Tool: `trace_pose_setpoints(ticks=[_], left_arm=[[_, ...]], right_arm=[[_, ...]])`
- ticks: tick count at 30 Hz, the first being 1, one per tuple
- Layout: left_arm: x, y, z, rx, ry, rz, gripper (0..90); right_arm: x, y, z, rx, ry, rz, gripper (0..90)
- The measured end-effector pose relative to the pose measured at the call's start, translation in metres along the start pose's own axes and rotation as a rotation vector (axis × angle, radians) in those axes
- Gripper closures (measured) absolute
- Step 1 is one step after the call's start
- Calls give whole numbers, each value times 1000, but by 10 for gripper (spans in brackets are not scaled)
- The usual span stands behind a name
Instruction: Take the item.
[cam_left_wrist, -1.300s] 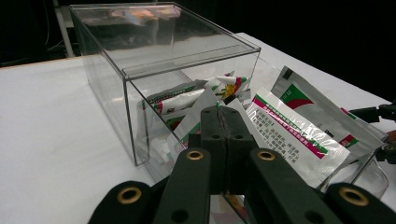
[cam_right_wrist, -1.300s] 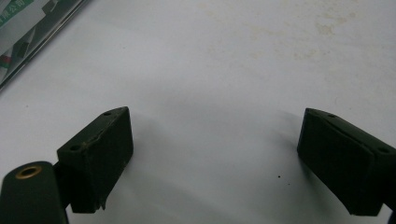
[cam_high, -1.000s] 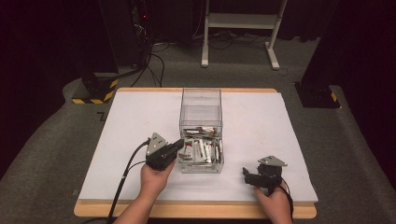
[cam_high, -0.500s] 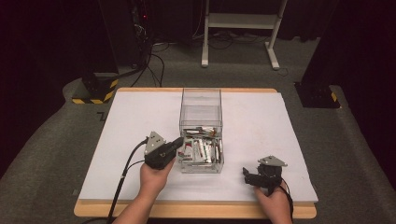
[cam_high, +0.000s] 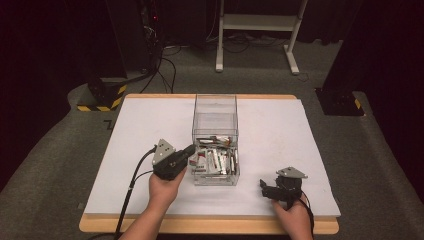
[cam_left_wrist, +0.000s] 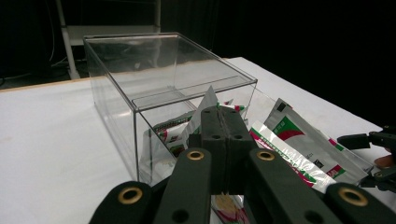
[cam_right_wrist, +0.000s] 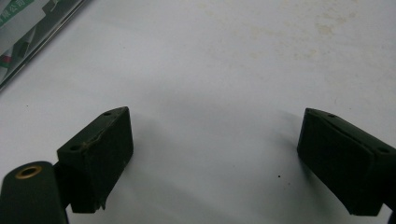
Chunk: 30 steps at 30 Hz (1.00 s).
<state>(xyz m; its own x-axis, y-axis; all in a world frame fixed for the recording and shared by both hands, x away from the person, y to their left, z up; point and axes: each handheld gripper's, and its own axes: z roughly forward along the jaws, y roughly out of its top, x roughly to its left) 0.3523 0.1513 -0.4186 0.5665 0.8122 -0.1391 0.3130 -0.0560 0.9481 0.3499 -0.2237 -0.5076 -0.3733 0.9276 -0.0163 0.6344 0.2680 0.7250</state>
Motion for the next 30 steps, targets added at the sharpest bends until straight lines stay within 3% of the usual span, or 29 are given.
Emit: trace_pose_setpoints(ticks=[30], left_arm=[[-4, 18, -8, -66, -14, 10, 896]], right_arm=[[0, 0, 0, -1, 0, 0, 105]])
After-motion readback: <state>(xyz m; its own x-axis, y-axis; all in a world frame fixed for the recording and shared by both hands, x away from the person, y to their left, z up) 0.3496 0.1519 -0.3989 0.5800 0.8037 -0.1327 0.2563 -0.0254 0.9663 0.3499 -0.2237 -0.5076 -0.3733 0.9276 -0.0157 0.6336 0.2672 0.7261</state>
